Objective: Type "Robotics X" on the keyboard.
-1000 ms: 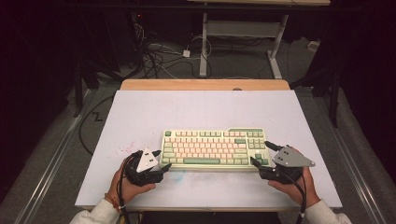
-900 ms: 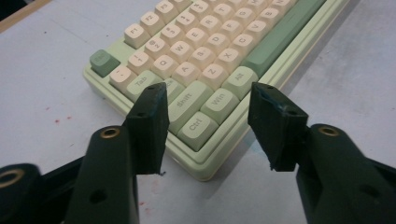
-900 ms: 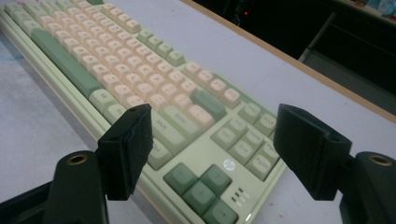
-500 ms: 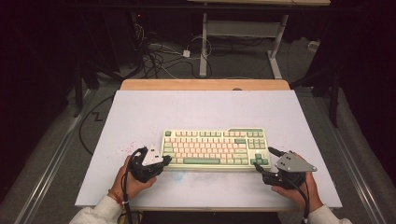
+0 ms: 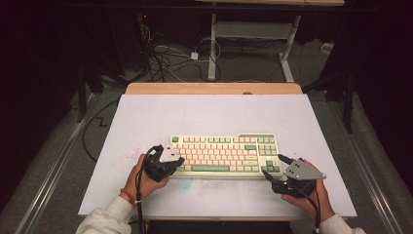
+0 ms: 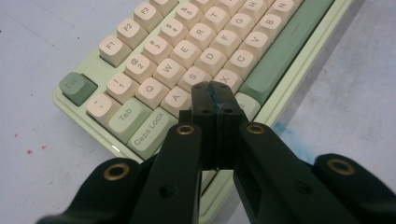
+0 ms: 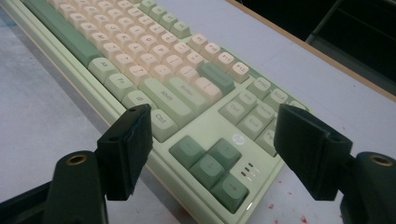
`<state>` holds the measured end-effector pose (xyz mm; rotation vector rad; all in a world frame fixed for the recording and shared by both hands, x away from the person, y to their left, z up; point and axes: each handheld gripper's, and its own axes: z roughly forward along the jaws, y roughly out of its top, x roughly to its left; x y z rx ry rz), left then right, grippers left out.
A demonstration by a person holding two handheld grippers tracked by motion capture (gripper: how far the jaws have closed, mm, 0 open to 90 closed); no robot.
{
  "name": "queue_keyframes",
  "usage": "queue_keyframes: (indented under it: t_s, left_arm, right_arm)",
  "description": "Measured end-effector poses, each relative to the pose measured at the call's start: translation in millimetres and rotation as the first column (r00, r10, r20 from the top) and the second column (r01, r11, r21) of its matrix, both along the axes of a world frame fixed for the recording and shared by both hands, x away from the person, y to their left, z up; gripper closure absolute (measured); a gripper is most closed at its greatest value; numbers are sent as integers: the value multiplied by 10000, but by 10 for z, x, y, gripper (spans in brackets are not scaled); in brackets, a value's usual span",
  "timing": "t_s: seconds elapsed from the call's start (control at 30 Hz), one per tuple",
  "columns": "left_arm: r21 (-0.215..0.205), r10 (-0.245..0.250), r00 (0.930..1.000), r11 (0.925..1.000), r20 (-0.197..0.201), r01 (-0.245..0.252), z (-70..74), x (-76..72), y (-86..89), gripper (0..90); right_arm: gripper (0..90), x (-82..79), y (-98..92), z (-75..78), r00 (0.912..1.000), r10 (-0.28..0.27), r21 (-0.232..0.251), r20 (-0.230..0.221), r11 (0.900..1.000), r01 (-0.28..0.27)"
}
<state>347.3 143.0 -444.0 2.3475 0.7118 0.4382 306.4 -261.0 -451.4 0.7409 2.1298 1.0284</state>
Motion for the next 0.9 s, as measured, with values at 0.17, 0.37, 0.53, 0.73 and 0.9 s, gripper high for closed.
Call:
queue_keyframes:
  t_s: [0.17,0.37,0.53,0.73,0.9]
  left_arm:
    - [87,-139,9999,9999,-60,139,30,73,-91,878]
    - [133,-269,9996,9995,-51,269,58,159,-204,878]
    - [158,-308,9995,9994,-29,308,76,231,-299,877]
    - [368,-552,9984,9978,-107,555,70,323,-439,879]
    - [478,-666,9977,9966,-159,673,63,388,-540,878]
  right_arm:
    - [286,0,19,-8,10000,53,-31,-60,10000,-53]
    - [286,5,35,-28,9998,126,-114,-123,9999,-127]
    - [285,1,29,-26,9999,76,-120,-86,9999,-77]
    - [285,9,35,-30,9999,86,-142,-105,9999,-88]
    - [285,6,48,-36,9998,152,-229,-124,9996,-154]
